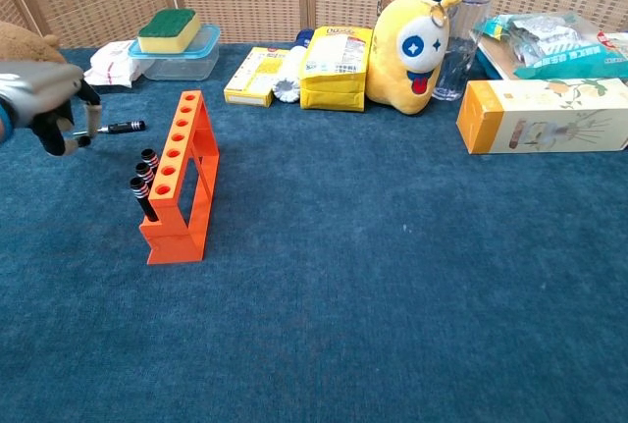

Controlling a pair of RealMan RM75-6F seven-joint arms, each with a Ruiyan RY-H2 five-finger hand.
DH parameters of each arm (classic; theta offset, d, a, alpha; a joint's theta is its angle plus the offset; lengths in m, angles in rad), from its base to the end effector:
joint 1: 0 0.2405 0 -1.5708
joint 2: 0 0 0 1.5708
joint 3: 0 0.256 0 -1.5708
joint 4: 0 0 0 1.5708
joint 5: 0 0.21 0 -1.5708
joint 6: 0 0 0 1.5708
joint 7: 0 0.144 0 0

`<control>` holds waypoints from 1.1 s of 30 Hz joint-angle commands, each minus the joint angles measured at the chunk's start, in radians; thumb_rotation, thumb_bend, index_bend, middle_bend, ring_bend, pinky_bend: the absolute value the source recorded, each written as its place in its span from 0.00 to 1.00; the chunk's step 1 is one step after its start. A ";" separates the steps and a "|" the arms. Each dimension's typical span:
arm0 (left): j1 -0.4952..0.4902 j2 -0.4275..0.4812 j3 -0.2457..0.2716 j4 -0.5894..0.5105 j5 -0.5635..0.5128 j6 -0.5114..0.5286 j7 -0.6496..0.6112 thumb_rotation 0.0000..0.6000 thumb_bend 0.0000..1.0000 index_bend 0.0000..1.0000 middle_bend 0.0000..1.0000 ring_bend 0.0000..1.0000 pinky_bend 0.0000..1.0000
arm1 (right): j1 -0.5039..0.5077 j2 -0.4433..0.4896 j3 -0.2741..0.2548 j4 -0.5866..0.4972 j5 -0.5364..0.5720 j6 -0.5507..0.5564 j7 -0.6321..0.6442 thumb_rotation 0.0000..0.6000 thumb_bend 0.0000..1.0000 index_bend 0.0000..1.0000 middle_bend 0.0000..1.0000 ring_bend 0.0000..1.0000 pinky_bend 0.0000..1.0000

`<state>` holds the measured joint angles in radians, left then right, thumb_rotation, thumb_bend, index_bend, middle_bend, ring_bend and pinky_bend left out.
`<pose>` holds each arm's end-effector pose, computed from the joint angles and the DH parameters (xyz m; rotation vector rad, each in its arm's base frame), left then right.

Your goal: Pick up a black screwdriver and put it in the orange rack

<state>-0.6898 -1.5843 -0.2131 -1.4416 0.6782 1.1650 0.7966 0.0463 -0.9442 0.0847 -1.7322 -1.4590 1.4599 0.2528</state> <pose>-0.2149 0.3514 0.0071 -1.5348 -0.8994 -0.4940 -0.3077 -0.1752 0.2063 1.2480 -1.0757 1.0269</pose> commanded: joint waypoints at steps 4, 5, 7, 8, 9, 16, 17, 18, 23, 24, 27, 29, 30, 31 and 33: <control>0.070 0.163 0.020 -0.198 0.076 0.048 -0.079 1.00 0.40 0.56 1.00 0.98 1.00 | 0.002 -0.004 -0.003 -0.005 -0.003 -0.002 -0.015 1.00 0.00 0.00 0.03 0.09 0.02; 0.076 0.179 0.022 -0.218 0.083 0.049 -0.091 1.00 0.40 0.56 1.00 0.98 1.00 | 0.002 -0.005 -0.003 -0.006 -0.003 -0.003 -0.017 1.00 0.00 0.00 0.03 0.09 0.02; 0.089 0.212 0.027 -0.255 0.104 0.052 -0.115 1.00 0.40 0.56 1.00 0.98 1.00 | 0.002 -0.005 -0.004 -0.008 -0.004 -0.004 -0.021 1.00 0.00 0.00 0.03 0.09 0.02; 0.096 0.228 0.030 -0.275 0.116 0.056 -0.127 1.00 0.40 0.56 1.00 0.98 1.00 | 0.003 -0.006 -0.005 -0.008 -0.005 -0.004 -0.023 1.00 0.00 0.00 0.03 0.09 0.02; 0.104 0.246 0.033 -0.298 0.128 0.057 -0.144 1.00 0.40 0.56 1.00 0.98 1.00 | 0.003 -0.007 -0.005 -0.009 -0.005 -0.005 -0.026 1.00 0.00 0.00 0.03 0.09 0.02; 0.137 0.333 0.043 -0.407 0.182 0.051 -0.228 1.00 0.40 0.56 1.00 0.98 1.00 | 0.004 -0.010 -0.007 -0.011 -0.006 -0.006 -0.035 1.00 0.00 0.00 0.03 0.09 0.02; 0.139 0.346 0.043 -0.424 0.181 0.044 -0.237 1.00 0.39 0.56 1.00 0.98 1.00 | 0.004 -0.011 -0.007 -0.011 -0.006 -0.006 -0.037 1.00 0.00 0.00 0.03 0.09 0.02; 0.139 0.358 0.043 -0.439 0.180 0.037 -0.243 1.00 0.39 0.56 1.00 0.98 1.00 | 0.005 -0.011 -0.007 -0.012 -0.006 -0.006 -0.038 1.00 0.00 0.00 0.03 0.09 0.02; 0.143 0.398 0.044 -0.502 0.213 0.039 -0.267 1.00 0.40 0.56 1.00 0.98 1.00 | 0.005 -0.011 -0.008 -0.012 -0.005 -0.006 -0.041 1.00 0.00 0.00 0.03 0.09 0.02; 0.143 0.402 0.044 -0.508 0.218 0.036 -0.275 1.00 0.40 0.56 1.00 0.98 1.00 | 0.005 -0.012 -0.008 -0.012 -0.005 -0.006 -0.041 1.00 0.00 0.00 0.03 0.09 0.02; 0.140 0.419 0.040 -0.539 0.232 0.006 -0.323 1.00 0.39 0.56 1.00 0.98 1.00 | 0.005 -0.012 -0.008 -0.012 -0.005 -0.006 -0.042 1.00 0.00 0.00 0.03 0.09 0.02; 0.130 0.436 0.041 -0.542 0.253 -0.039 -0.354 1.00 0.39 0.56 1.00 0.98 1.00 | 0.005 -0.012 -0.008 -0.013 -0.006 -0.006 -0.043 1.00 0.00 0.00 0.03 0.09 0.02; 0.124 0.447 0.043 -0.541 0.271 -0.068 -0.378 1.00 0.39 0.56 1.00 0.98 1.00 | 0.005 -0.012 -0.009 -0.013 -0.006 -0.006 -0.043 1.00 0.00 0.00 0.03 0.09 0.02; 0.118 0.460 0.044 -0.536 0.297 -0.105 -0.412 1.00 0.39 0.56 1.00 0.98 1.00 | 0.004 -0.012 -0.009 -0.013 -0.005 -0.006 -0.044 1.00 0.00 0.00 0.03 0.09 0.02; 0.111 0.477 0.048 -0.526 0.341 -0.152 -0.465 1.00 0.39 0.56 1.00 0.98 1.00 | 0.004 -0.012 -0.009 -0.014 -0.005 -0.006 -0.044 1.00 0.00 0.00 0.03 0.09 0.02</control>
<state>-0.5646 -1.1372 -0.1693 -1.9739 0.9631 1.0775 0.3985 0.0507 -0.9560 0.0762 -1.7457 -1.4640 1.4543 0.2086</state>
